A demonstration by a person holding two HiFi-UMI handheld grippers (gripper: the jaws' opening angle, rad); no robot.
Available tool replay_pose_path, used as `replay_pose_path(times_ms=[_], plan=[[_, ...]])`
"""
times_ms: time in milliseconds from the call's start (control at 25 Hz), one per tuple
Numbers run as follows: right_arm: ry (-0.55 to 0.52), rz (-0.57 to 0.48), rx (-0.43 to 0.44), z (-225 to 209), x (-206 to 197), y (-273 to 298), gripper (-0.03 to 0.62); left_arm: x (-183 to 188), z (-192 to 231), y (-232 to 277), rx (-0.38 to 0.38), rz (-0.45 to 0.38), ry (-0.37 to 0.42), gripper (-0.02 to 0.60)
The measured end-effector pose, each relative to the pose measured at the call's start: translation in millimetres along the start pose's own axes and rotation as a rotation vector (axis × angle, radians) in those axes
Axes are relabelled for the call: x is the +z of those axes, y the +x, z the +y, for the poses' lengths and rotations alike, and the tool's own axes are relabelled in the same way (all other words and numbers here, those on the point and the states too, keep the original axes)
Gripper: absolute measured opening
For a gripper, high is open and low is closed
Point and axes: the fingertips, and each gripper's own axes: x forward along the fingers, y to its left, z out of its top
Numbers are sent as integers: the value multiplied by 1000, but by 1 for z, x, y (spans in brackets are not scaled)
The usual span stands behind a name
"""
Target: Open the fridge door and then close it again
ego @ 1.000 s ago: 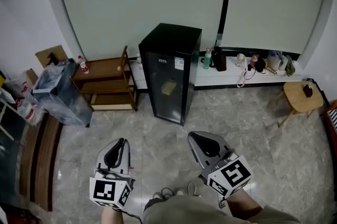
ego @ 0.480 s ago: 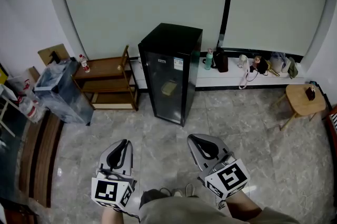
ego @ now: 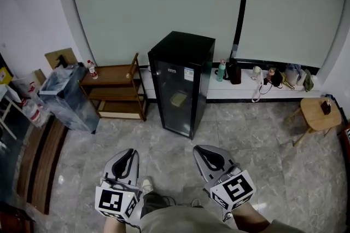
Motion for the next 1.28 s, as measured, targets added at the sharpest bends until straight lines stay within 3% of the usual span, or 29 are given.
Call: replay_pose_path(times_ms=[320,640,960,1280], plan=[[0,12,-23,-11,-17,23,-3,-11,13,22,-21,-15,0,29],[-1,46,-47,-13,-31,83,-3,-36,64,51,-39,-17,-25,29],[47,71,-33,-6,-27,187,-3,-47,156,93,-72,0,-44,29],[48,108,-106,-19,-14,288,-3,-48,251,157,-150,11,-58,29]])
